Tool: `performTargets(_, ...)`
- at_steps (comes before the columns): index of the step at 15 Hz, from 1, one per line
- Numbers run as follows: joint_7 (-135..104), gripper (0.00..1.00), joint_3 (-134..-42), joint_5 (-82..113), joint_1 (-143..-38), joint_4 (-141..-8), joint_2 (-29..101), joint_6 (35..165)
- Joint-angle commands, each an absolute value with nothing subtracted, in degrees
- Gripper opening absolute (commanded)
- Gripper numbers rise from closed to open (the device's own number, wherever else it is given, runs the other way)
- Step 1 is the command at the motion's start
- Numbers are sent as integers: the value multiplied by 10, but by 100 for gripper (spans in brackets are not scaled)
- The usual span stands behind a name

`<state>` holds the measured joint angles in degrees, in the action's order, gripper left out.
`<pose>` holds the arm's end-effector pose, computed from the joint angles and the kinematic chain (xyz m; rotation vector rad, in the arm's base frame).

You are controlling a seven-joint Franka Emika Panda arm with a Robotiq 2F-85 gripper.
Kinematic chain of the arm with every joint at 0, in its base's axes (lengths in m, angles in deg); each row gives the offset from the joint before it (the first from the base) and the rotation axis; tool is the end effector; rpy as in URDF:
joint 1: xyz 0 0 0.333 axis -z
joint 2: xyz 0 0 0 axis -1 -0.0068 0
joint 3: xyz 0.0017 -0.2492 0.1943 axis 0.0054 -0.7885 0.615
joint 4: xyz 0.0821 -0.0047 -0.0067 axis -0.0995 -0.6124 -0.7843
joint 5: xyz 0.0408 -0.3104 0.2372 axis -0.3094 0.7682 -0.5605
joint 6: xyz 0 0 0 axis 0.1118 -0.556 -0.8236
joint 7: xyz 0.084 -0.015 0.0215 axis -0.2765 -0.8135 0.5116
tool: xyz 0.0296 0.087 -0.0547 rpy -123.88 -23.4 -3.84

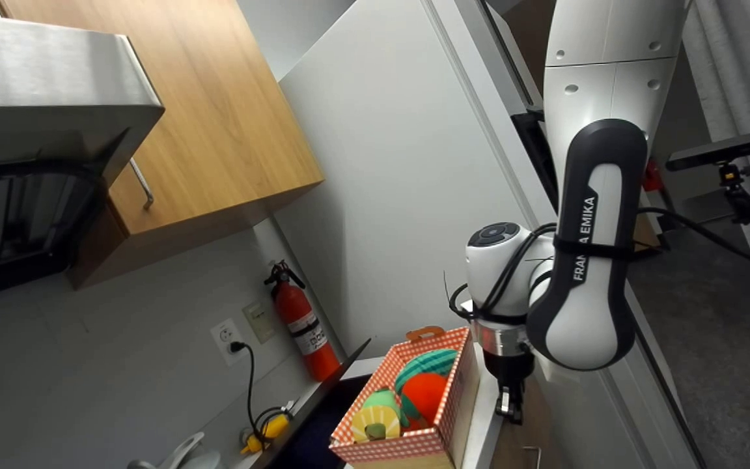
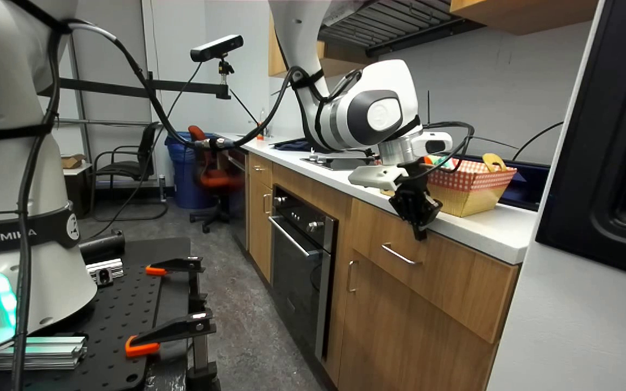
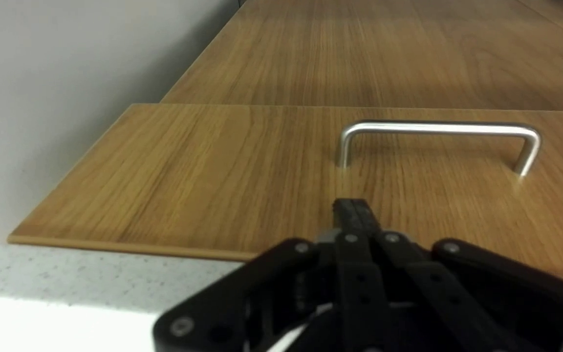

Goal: Remove a piece of watermelon plush toy from the open drawer, put the watermelon in the carton box and then close the drawer

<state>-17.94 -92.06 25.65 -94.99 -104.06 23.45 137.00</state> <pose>0.6041 -0.0099 0.2097 2.9666 0.1162 0.5476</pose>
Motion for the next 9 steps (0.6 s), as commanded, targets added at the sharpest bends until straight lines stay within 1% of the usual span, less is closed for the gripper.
performTargets(1,-185,0,-943,248,-968,-1057,253,1379)
performTargets(9,-194,0,-970,260,-993,-1114,323,1317)
